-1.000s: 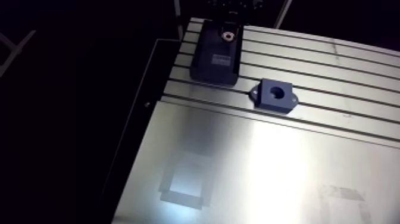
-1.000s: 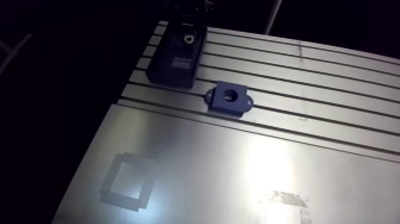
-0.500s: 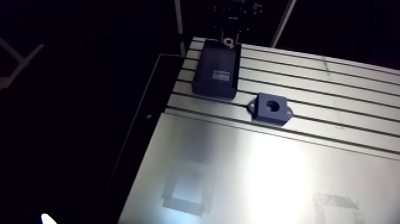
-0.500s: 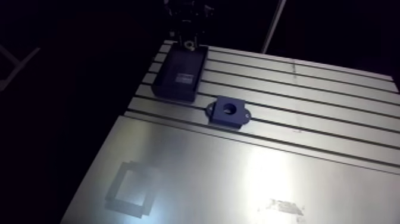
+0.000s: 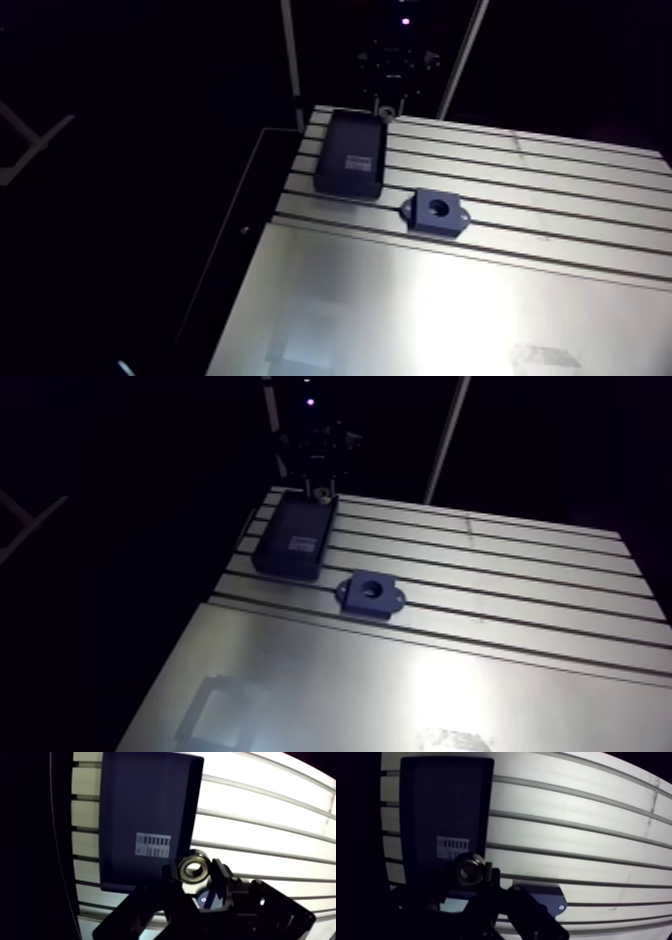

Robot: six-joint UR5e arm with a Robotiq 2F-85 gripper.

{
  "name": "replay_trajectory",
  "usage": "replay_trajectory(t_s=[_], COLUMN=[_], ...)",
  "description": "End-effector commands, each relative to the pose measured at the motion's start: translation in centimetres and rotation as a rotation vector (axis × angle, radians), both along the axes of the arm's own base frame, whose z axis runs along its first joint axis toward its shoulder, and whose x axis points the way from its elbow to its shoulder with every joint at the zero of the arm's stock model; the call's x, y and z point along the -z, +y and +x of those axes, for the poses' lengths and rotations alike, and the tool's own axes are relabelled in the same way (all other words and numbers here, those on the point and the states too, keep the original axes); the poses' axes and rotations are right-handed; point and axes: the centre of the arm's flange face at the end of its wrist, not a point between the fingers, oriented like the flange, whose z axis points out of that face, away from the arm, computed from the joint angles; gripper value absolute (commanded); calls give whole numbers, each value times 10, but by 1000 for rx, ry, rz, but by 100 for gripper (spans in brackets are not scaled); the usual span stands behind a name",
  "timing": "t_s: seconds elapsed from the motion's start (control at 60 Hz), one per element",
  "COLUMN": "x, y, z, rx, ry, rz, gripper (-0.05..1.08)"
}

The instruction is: Pick up the bearing and press it into the housing until flush.

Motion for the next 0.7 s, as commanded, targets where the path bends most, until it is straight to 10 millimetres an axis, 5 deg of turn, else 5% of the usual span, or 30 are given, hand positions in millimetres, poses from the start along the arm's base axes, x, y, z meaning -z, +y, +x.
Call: replay_trajectory(t_s=[0.017, 0.383, 0.7], x=[2, -13, 1], y=[26, 79, 91], z=[14, 40, 60], rx=[14, 58, 35], ry=[-15, -19, -45], rz=[13, 2, 2], gripper=[61, 62, 63])
